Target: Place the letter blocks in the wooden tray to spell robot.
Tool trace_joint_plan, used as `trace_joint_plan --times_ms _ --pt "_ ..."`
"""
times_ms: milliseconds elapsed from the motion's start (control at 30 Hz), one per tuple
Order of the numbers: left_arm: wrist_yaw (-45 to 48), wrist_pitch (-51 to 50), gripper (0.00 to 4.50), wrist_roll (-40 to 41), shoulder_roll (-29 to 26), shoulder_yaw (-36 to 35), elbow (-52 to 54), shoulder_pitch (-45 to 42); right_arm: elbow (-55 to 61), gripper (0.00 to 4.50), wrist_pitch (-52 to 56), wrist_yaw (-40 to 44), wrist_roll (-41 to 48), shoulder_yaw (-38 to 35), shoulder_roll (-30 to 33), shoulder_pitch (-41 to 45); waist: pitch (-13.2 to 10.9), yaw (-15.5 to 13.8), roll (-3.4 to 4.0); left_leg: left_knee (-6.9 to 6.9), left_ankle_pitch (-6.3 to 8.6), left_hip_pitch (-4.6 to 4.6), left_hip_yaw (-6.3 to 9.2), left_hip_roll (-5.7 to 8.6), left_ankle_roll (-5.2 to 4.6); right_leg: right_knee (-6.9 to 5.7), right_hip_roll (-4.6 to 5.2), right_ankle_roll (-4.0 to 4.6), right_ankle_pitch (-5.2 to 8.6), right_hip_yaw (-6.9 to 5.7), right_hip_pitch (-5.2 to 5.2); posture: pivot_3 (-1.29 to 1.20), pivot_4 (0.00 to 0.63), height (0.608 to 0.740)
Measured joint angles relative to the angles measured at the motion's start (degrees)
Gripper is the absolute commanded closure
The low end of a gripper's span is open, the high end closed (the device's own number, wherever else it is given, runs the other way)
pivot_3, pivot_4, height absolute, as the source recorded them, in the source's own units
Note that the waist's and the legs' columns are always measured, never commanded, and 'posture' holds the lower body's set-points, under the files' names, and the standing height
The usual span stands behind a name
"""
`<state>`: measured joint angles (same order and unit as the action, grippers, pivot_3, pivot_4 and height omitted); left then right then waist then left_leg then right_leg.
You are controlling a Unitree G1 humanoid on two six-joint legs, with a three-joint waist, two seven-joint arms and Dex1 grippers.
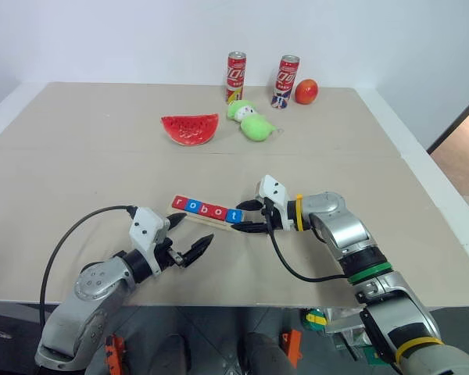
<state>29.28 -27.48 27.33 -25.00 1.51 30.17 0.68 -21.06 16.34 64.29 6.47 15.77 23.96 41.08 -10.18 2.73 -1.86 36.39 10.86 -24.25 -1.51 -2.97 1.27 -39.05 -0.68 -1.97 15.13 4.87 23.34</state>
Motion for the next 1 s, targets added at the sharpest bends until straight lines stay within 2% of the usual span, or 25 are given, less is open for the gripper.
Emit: trace_joint_plan --times_ms 33,67,233,367,467,600,733,767,867,900,1000 --pt "0.0 0.0 0.0 0.0 -0.03 0.0 0.0 0.0 0.0 0.19 0.12 0.01 0.0 0.0 0.0 -0.03 0.0 0.0 0.0 0.0 0.0 0.0 -0.01 0.01 0.0 0.0 0.01 0.0 0.0 0.01 0.01 0.0 0.15 0.74" --pt "0.0 0.0 0.0 -0.01 -0.06 0.01 0.0 0.0 0.01 0.06 0.36 0.01 0.0 0.0 0.0 -0.03 0.0 0.0 0.0 0.0 0.0 0.0 -0.02 0.01 0.0 0.0 0.01 -0.01 0.0 0.02 0.01 0.0 0.15 0.74" --pt "0.07 0.0 0.0 -0.38 -0.23 0.18 0.0 -0.04 1.47 0.06 2.61 -1.83 0.68 -1.06 -0.19 -0.15 0.0 0.0 0.0 -0.01 0.0 -0.02 0.0 0.0 0.0 0.0 0.0 -0.01 0.01 0.0 0.03 0.0 0.15 0.74" --pt "0.16 0.01 0.0 -0.45 -0.33 0.21 -0.01 -0.09 5.83 0.06 6.31 -8.31 3.66 -7.35 -1.56 -1.01 0.0 -0.01 0.0 -0.01 0.0 -0.03 0.01 0.0 0.0 0.0 0.0 -0.01 0.02 0.0 0.02 0.0 0.15 0.74" --pt "0.19 0.11 0.0 -0.48 -0.33 0.18 -0.01 -0.06 9.04 0.85 7.32 -14.53 5.06 -11.26 -4.46 -4.0 0.01 -0.01 -0.02 -0.03 0.0 -0.03 0.03 0.0 0.0 0.0 0.0 -0.01 0.03 0.0 0.03 0.0 0.15 0.74" --pt "0.33 0.37 0.0 -0.93 -0.36 0.17 0.0 0.31 12.62 2.26 8.28 -22.06 4.99 -12.02 -7.53 -9.67 0.01 0.02 -0.01 -0.05 0.0 -0.05 -0.01 0.0 0.01 0.0 0.01 -0.01 0.04 0.03 0.06 0.0 0.15 0.74" --pt "-0.07 0.63 0.0 -1.04 -0.28 0.14 0.0 0.59 14.69 3.69 8.45 -28.61 3.92 -12.0 -10.1 -11.81 0.01 0.04 -0.01 -0.04 0.0 -0.04 -0.02 0.0 0.01 0.0 0.0 0.0 0.01 0.04 0.08 0.0 0.15 0.74" --pt "-0.28 0.73 0.0 -1.1 -0.15 0.08 0.0 0.67 15.34 3.93 8.43 -29.79 3.65 -11.9 -10.38 -12.18 0.01 0.02 -0.01 -0.04 0.0 -0.04 -0.01 0.0 0.01 0.0 0.0 0.0 0.01 0.03 0.07 0.0 0.15 0.74" --pt "-2.41 1.14 0.0 -1.97 0.45 -2.29 -0.26 0.82 15.61 3.35 9.9 -32.6 5.24 -14.19 -11.13 -12.25 0.01 0.01 -0.01 -0.04 0.0 -0.05 -0.02 0.0 0.01 0.0 0.01 0.0 0.0 0.03 0.07 0.0 0.15 0.74" --pt "-2.92 1.21 0.0 -2.01 0.23 -4.31 -0.67 0.87 15.6 2.94 10.03 -32.54 5.86 -15.49 -10.05 -12.18 0.01 0.0 -0.01 -0.04 0.0 -0.05 -0.02 0.0 0.01 0.0 0.01 0.0 0.0 0.03 0.07 0.0 0.15 0.74" --pt "-1.48 0.94 0.0 -0.14 -3.98 -12.57 -4.83 1.17 15.09 1.95 9.8 -27.49 7.74 -18.71 -1.4 -11.47 -0.01 -0.12 0.0 -0.04 0.0 -0.06 -0.01 0.03 0.01 0.02 0.04 0.0 0.05 -0.02 0.07 0.0 0.15 0.74"
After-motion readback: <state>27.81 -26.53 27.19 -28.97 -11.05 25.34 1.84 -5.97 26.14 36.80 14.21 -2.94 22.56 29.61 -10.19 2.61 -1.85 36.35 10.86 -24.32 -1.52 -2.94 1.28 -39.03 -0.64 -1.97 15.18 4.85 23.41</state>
